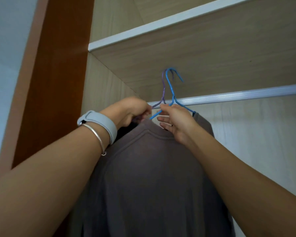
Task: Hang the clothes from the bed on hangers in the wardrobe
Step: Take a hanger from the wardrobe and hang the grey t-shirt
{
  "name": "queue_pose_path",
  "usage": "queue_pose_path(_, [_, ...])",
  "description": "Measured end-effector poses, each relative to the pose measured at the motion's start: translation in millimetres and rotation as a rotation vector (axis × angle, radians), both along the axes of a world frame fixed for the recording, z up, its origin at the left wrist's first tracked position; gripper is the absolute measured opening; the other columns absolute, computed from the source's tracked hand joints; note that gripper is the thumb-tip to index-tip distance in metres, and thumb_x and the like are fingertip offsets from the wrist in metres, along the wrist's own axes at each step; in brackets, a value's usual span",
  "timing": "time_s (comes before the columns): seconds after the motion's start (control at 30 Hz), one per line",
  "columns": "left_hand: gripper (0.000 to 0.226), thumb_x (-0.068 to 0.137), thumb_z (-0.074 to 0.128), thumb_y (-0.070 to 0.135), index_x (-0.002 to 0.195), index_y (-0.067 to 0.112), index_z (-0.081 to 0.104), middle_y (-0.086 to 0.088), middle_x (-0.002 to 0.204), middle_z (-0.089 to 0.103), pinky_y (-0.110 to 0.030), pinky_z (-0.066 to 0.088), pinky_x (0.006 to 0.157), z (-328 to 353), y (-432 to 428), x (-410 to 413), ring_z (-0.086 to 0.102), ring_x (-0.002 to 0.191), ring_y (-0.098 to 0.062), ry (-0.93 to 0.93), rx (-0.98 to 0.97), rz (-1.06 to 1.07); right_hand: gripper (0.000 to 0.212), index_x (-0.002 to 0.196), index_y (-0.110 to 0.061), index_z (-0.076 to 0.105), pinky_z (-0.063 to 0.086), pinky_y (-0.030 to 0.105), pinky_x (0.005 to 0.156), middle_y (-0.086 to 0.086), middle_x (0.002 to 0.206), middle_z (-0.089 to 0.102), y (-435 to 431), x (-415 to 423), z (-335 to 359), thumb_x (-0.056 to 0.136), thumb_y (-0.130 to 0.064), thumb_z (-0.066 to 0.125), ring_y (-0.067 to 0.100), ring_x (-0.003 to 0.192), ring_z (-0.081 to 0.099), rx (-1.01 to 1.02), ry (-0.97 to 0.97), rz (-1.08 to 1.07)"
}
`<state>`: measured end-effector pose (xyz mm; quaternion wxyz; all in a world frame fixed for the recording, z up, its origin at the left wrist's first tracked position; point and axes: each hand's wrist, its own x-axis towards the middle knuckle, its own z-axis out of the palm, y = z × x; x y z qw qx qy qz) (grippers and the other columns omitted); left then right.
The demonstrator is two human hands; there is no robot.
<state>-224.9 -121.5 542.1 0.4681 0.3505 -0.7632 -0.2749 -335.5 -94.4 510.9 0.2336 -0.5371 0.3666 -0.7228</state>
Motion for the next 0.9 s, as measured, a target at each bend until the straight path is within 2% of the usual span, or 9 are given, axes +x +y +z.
queue_pose_path(0.1, [0.033, 0.091, 0.048, 0.004, 0.058, 0.008, 0.05, 0.001, 0.034, 0.048, -0.011, 0.039, 0.031, -30, 36, 12, 0.043, 0.025, -0.004, 0.04, -0.042, 0.025, 0.019, 0.078, -0.015, 0.053, 0.046, 0.021, 0.064, 0.0, 0.074, 0.058, 32, 14, -23, 0.095, -0.017, 0.046, 0.011, 0.065, 0.057, -0.041, 0.102, 0.021])
queue_pose_path(0.2, [0.031, 0.093, 0.043, 0.004, 0.064, 0.008, 0.052, -0.008, 0.06, 0.054, -0.013, 0.047, 0.037, -69, 73, 30, 0.054, 0.03, -0.004, 0.07, 0.045, 0.045, 0.022, 0.086, -0.008, 0.056, 0.054, 0.021, 0.066, 0.008, 0.077, 0.063, 63, 26, -54, 0.097, -0.008, 0.037, 0.018, 0.071, 0.063, -0.029, 0.008, 0.183])
queue_pose_path(0.3, [0.028, 0.095, 0.041, 0.004, 0.069, 0.009, 0.052, -0.007, 0.068, 0.055, -0.015, 0.051, 0.042, -113, 119, 54, 0.061, 0.036, -0.004, 0.15, 0.141, 0.078, 0.023, 0.098, -0.005, 0.055, 0.055, 0.015, 0.059, 0.012, 0.088, 0.064, 91, 40, -97, 0.098, -0.006, 0.032, 0.016, 0.073, 0.065, 0.029, -0.056, 0.323])
queue_pose_path(0.4, [0.023, 0.095, 0.045, 0.009, 0.075, 0.007, 0.056, -0.004, 0.065, 0.055, -0.016, 0.051, 0.043, -157, 166, 77, 0.063, 0.041, -0.008, 0.183, 0.191, 0.192, 0.029, 0.087, -0.013, 0.057, 0.055, 0.019, 0.067, 0.007, 0.088, 0.067, 118, 56, -137, 0.1, -0.012, 0.03, 0.013, 0.072, 0.067, 0.058, 0.006, 0.36])
queue_pose_path(0.47, [0.021, 0.096, 0.045, 0.012, 0.08, 0.006, 0.058, -0.003, 0.063, 0.056, -0.019, 0.052, 0.046, -179, 196, 95, 0.063, 0.046, -0.013, 0.173, 0.204, 0.288, 0.029, 0.088, -0.016, 0.057, 0.055, 0.023, 0.073, 0.003, 0.086, 0.068, 136, 71, -160, 0.1, -0.016, 0.031, 0.013, 0.075, 0.069, 0.08, 0.055, 0.412])
queue_pose_path(0.6, [0.02, 0.095, 0.046, 0.013, 0.088, 0.003, 0.062, 0.001, 0.063, 0.058, -0.02, 0.055, 0.051, -209, 249, 138, 0.063, 0.044, -0.01, 0.18, 0.275, 0.486, 0.025, 0.093, -0.021, 0.06, 0.052, 0.035, 0.093, -0.002, 0.094, 0.07, 165, 119, -194, 0.099, -0.023, 0.035, 0.016, 0.094, 0.069, 0.207, 0.065, 0.609])
queue_pose_path(0.67, [0.021, 0.095, 0.048, 0.016, 0.086, 0.006, 0.064, 0.004, 0.058, 0.062, -0.022, 0.056, 0.053, -219, 272, 164, 0.062, 0.045, -0.009, 0.165, 0.305, 0.597, 0.027, 0.083, -0.027, 0.061, 0.051, 0.037, 0.096, -0.004, 0.095, 0.07, 177, 153, -202, 0.098, -0.026, 0.038, 0.015, 0.099, 0.067, 0.258, 0.037, 0.705])
queue_pose_path(0.73, [0.022, 0.094, 0.048, 0.018, 0.083, 0.01, 0.066, 0.007, 0.048, 0.063, -0.017, 0.053, 0.046, -225, 293, 193, 0.059, 0.041, -0.005, 0.151, 0.314, 0.706, 0.028, 0.078, -0.031, 0.061, 0.049, 0.039, 0.099, -0.006, 0.094, 0.07, 189, 189, -208, 0.097, -0.029, 0.04, 0.016, 0.103, 0.066, 0.272, 0.032, 0.774])
queue_pose_path(0.9, [0.021, 0.091, 0.052, 0.028, 0.082, 0.017, 0.068, 0.012, 0.047, 0.064, -0.012, 0.045, 0.046, -240, 342, 278, 0.055, 0.04, -0.001, 0.036, 0.316, 0.946, 0.029, 0.084, -0.026, 0.063, 0.052, 0.029, 0.094, -0.001, 0.098, 0.072, 218, 287, -227, 0.098, -0.024, 0.038, 0.012, 0.098, 0.068, 0.304, -0.02, 1.057])
